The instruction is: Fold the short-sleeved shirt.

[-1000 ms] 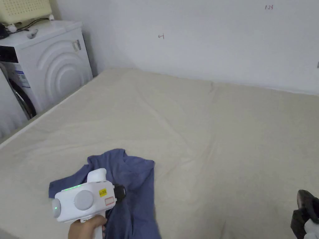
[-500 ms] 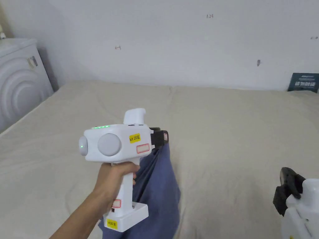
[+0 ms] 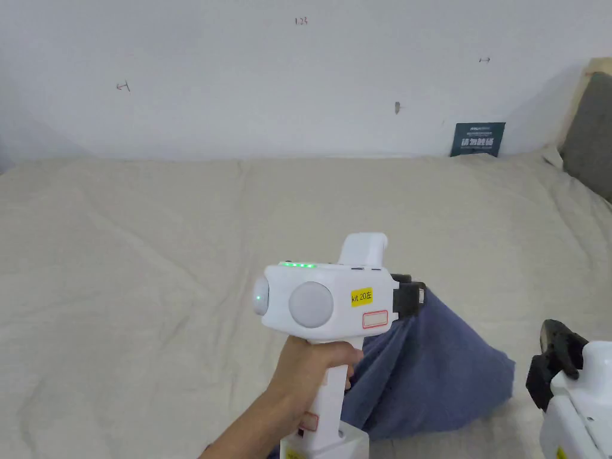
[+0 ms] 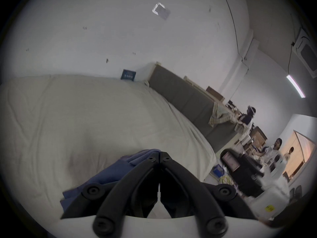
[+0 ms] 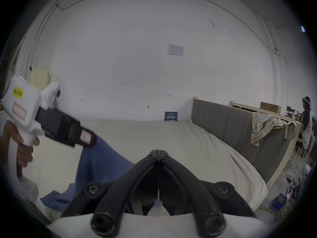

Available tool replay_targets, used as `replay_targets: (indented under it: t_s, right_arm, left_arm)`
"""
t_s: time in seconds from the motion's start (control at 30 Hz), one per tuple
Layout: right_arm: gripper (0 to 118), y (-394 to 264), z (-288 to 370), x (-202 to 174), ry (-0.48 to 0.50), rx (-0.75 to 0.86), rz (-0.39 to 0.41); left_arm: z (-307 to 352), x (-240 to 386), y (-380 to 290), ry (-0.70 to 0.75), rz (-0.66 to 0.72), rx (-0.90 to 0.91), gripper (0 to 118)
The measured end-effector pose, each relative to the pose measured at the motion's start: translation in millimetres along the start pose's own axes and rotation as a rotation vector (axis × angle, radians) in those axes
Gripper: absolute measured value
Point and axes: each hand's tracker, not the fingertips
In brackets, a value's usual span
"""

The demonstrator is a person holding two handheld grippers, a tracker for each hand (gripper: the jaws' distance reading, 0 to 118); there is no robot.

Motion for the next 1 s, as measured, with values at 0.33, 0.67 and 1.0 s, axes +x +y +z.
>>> replay_targets:
  t_s: [0.33,0.67,1.0]
  right_arm:
    - [0,-15,-1,0,0.004,-0.043,-0.008]
    - [0,-11,5,-8,0.027,-0.044,0.0]
    - [0,20,17,-9,0.036,0.043,0.001]
  left_arm:
    - [-81,-71,-127,0.282,0.03,-0.452,1]
    - [-71,-76,-131,0.36,0.123,-0.388,68]
    - [69,-41,-59,0.397,0.044,0.139,116]
